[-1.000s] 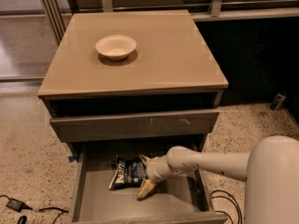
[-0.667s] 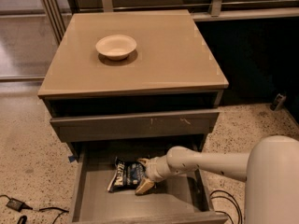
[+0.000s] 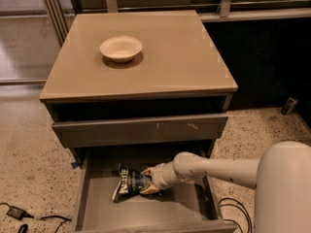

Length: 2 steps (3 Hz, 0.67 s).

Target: Pick blue chip bag from middle drawer and place on counter

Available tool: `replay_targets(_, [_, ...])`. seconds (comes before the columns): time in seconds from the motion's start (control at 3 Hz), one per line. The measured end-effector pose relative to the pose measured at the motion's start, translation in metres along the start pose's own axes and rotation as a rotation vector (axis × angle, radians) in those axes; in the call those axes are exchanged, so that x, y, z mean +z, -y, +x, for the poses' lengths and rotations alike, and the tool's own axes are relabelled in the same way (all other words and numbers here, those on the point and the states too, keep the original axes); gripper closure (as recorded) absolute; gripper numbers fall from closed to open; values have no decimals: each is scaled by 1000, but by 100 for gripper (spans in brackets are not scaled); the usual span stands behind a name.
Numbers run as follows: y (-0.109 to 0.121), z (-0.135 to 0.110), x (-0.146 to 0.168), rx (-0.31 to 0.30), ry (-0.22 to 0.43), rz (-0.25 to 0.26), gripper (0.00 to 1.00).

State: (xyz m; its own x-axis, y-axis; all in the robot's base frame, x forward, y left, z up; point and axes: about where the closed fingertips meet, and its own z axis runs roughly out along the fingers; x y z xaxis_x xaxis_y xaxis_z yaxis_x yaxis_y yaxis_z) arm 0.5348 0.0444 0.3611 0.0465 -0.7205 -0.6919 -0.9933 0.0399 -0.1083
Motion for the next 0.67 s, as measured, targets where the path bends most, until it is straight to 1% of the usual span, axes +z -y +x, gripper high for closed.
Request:
replay_targets(0.33, [-3, -8, 4, -12, -8, -21, 99])
replay_targets(0.67, [-2, -10, 1, -12, -8, -21, 100])
